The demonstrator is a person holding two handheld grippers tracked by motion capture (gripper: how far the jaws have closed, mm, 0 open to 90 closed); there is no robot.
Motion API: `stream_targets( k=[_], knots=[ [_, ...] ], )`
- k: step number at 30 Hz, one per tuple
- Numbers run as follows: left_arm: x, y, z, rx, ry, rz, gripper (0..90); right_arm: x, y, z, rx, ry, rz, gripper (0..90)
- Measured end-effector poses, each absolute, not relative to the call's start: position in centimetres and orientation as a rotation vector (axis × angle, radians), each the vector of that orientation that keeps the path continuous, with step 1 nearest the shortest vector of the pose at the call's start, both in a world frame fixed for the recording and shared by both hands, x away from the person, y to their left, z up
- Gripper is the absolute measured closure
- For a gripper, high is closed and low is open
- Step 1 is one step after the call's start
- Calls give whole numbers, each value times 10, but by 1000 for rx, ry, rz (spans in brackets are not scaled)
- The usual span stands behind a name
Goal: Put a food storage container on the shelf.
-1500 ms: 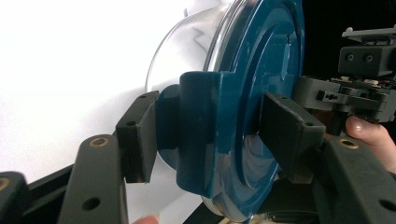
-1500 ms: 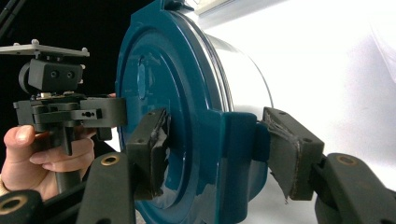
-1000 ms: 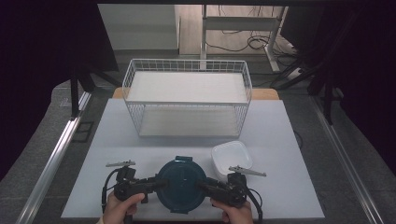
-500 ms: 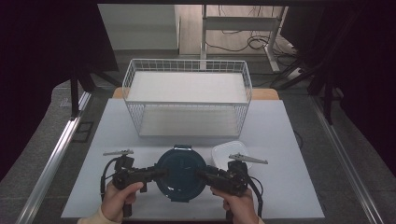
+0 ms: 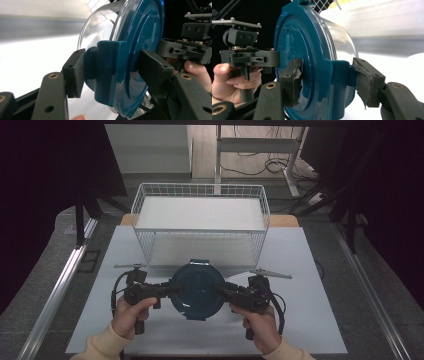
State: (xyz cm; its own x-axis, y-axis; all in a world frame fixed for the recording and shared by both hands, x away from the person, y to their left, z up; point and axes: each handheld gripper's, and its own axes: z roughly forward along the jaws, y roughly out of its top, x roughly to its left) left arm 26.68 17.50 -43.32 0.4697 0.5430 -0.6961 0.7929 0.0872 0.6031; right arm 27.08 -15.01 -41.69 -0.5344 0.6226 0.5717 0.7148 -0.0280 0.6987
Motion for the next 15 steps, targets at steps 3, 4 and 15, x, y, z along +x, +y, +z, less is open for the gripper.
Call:
stream_targets(
  k=[3,4,15],
  knots=[
    [270,175,-427,1578,1184,-265,405,274,-150,-410,-1460,-2137,-1635,422],
    [270,175,-425,1577,1180,-262,405,275,-150,-407,-1456,-2141,-1640,422],
    [283,181,-397,1565,1161,-226,405,291,-144,-378,-1424,-2175,-1663,422]
  ],
)
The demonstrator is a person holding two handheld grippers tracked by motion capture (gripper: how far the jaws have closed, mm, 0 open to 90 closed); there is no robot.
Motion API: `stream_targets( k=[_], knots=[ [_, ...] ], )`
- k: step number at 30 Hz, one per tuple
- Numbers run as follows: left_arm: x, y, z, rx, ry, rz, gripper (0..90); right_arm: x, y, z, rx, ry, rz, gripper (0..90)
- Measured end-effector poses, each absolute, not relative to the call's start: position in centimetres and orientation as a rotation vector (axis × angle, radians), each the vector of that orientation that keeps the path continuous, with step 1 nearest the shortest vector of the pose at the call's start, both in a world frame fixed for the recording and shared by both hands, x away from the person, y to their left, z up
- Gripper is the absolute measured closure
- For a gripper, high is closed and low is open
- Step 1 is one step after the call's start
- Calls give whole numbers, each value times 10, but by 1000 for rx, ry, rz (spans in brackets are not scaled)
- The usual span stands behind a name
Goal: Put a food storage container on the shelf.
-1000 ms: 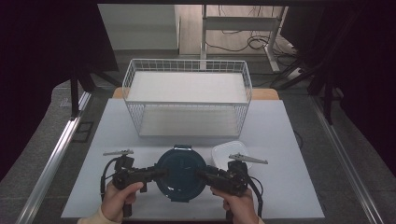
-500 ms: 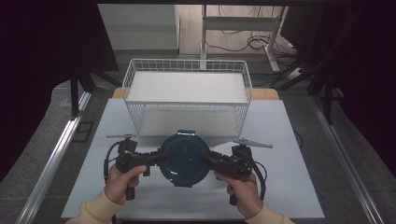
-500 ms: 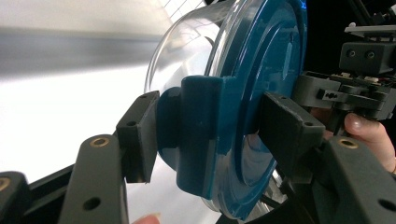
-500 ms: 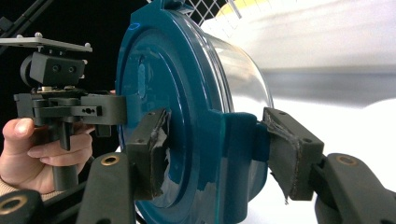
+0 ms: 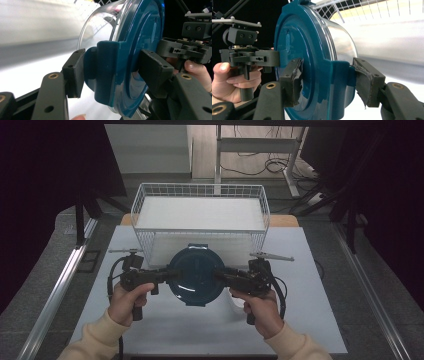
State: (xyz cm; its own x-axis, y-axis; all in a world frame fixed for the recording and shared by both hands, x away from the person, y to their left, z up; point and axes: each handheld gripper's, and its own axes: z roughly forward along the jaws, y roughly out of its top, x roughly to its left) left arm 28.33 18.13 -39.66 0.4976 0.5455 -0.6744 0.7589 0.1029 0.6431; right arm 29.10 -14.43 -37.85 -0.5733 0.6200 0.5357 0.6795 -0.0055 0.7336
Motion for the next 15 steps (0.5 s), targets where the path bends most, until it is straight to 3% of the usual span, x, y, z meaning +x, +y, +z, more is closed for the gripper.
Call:
stream_targets(
  k=[15],
  knots=[
    [306,180,-365,1556,1138,-206,405,317,-143,-341,-1383,-2218,-1688,422]
  ],
)
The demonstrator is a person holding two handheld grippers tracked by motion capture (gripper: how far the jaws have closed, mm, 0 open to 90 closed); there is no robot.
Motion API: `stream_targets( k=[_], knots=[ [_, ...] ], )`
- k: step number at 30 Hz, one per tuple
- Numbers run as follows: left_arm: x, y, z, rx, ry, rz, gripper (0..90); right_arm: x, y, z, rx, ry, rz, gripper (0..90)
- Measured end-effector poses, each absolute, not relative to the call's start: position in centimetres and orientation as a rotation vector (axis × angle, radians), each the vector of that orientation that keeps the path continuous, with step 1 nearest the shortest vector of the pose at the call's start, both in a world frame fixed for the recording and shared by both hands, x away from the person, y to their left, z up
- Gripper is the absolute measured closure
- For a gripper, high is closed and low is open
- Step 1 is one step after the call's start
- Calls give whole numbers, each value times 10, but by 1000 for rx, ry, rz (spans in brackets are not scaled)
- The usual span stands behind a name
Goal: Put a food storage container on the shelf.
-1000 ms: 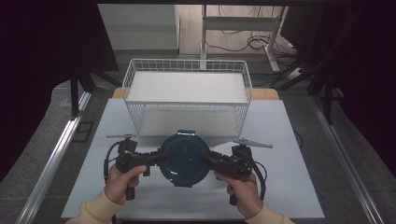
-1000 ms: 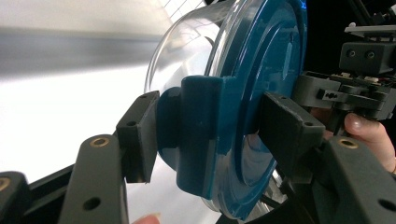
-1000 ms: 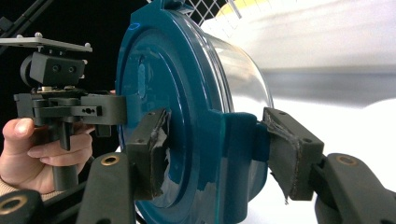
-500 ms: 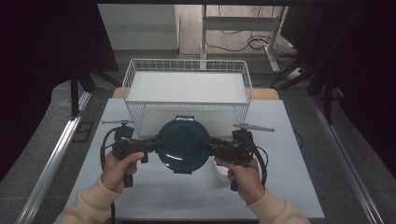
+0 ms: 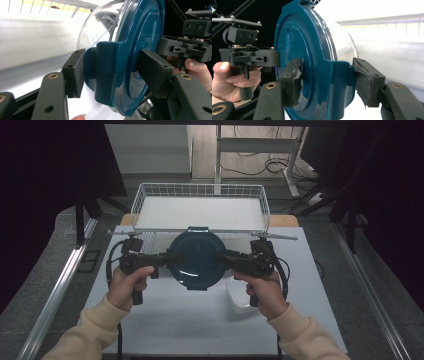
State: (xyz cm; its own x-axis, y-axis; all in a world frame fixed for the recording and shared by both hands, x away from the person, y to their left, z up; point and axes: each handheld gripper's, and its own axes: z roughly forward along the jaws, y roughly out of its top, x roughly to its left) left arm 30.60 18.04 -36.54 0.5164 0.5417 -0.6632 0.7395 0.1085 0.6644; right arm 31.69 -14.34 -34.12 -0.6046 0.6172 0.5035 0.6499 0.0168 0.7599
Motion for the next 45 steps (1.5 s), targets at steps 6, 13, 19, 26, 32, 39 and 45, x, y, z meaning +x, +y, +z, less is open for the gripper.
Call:
stream_targets(
  k=[6,13,19,26,32,39,45],
  knots=[
    [315,179,-353,1563,1126,-185,405,326,-145,-329,-1373,-2222,-1695,422],
    [329,180,-339,1561,1115,-173,405,339,-144,-316,-1369,-2224,-1714,422],
    [341,182,-330,1569,1110,-153,405,352,-143,-309,-1351,-2226,-1721,422],
    [352,183,-326,1561,1115,-159,404,365,-141,-304,-1348,-2230,-1727,422],
    [362,183,-322,1572,1112,-164,403,372,-141,-301,-1345,-2232,-1731,422],
    [371,182,-316,1575,1110,-161,403,381,-142,-297,-1345,-2227,-1735,423],
    [382,182,-308,1579,1110,-159,403,391,-143,-291,-1345,-2225,-1738,423]
  ],
)
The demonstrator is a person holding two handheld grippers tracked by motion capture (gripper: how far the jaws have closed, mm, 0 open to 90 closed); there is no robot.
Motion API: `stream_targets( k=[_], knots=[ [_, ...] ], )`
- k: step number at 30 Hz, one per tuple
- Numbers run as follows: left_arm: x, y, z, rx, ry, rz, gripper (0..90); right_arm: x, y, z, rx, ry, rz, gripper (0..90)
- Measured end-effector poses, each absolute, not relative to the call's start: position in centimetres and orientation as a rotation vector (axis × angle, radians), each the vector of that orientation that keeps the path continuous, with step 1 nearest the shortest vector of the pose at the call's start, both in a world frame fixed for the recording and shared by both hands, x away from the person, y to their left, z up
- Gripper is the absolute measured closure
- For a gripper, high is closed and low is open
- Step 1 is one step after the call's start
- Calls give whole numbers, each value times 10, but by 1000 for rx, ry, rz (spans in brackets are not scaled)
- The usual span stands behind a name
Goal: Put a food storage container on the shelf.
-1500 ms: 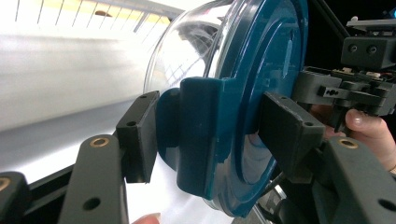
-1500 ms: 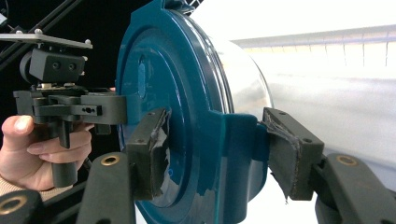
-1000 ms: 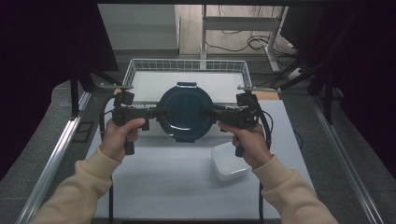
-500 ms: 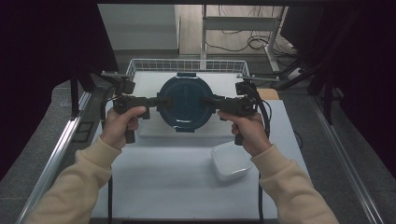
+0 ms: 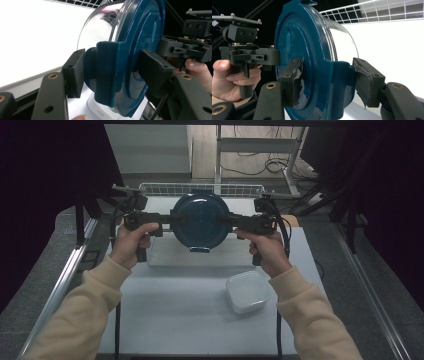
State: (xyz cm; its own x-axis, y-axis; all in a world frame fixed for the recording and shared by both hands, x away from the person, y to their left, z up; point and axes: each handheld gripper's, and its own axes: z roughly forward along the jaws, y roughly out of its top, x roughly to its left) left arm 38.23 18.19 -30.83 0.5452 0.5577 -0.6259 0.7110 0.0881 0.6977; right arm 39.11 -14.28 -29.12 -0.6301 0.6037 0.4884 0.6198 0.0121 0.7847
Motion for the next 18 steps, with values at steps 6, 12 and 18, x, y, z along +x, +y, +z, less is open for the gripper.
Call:
stream_targets(
  k=[6,12,18],
  knots=[
    [395,185,-297,1567,1110,-164,403,404,-140,-278,-1329,-2241,-1748,423],
    [409,186,-289,1572,1124,-148,403,422,-139,-271,-1313,-2234,-1747,423],
    [425,185,-296,1569,1149,-169,403,441,-140,-276,-1310,-2226,-1729,424]
  ],
)
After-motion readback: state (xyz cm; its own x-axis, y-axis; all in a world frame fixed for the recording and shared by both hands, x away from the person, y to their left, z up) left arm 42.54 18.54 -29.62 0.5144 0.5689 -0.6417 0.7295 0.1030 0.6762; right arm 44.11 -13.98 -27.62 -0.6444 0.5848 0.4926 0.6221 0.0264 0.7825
